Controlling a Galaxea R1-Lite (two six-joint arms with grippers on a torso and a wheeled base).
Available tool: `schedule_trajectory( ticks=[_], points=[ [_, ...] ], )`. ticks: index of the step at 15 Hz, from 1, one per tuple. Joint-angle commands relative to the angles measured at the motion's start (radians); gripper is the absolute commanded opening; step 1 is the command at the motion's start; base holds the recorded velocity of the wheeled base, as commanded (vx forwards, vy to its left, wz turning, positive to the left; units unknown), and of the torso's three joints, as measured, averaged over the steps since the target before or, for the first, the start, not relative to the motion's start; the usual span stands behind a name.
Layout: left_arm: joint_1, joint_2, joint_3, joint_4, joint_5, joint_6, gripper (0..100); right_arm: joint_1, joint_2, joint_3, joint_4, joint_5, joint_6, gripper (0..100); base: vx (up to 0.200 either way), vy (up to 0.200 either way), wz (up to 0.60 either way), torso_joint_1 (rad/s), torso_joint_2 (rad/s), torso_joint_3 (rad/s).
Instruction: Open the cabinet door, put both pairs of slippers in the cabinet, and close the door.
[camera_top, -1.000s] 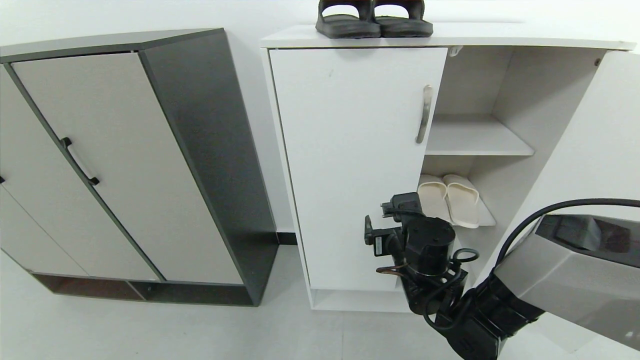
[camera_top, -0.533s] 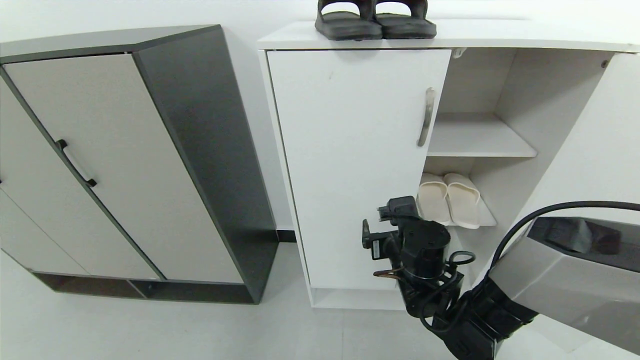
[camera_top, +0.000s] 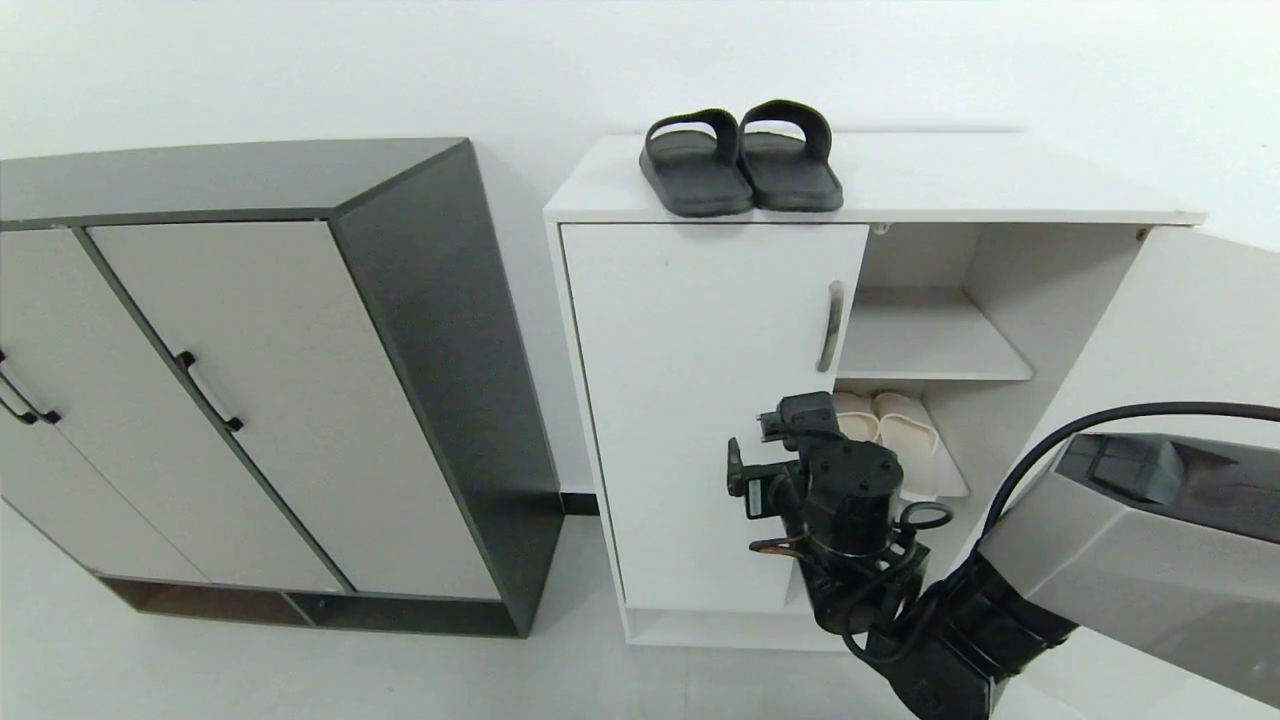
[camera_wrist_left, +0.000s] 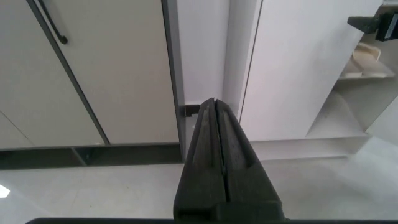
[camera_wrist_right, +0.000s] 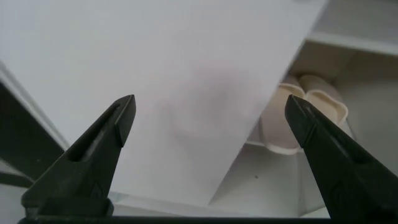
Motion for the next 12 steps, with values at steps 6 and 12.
schedule_trajectory(
  ticks=[6,12],
  points=[
    [0.000,0.000,0.000,0.000,0.000,-0.003,0,-0.001,0.003,0.000,0.000,0.000,0.000,100,0.000,0.000,0.00,0.156,-0.47,-0.325],
    [0.000,0.000,0.000,0.000,0.000,-0.003,0,-0.001,0.003,0.002,0.000,0.001,0.000,100,0.000,0.000,0.00,0.193,-0.50,-0.307]
  ],
)
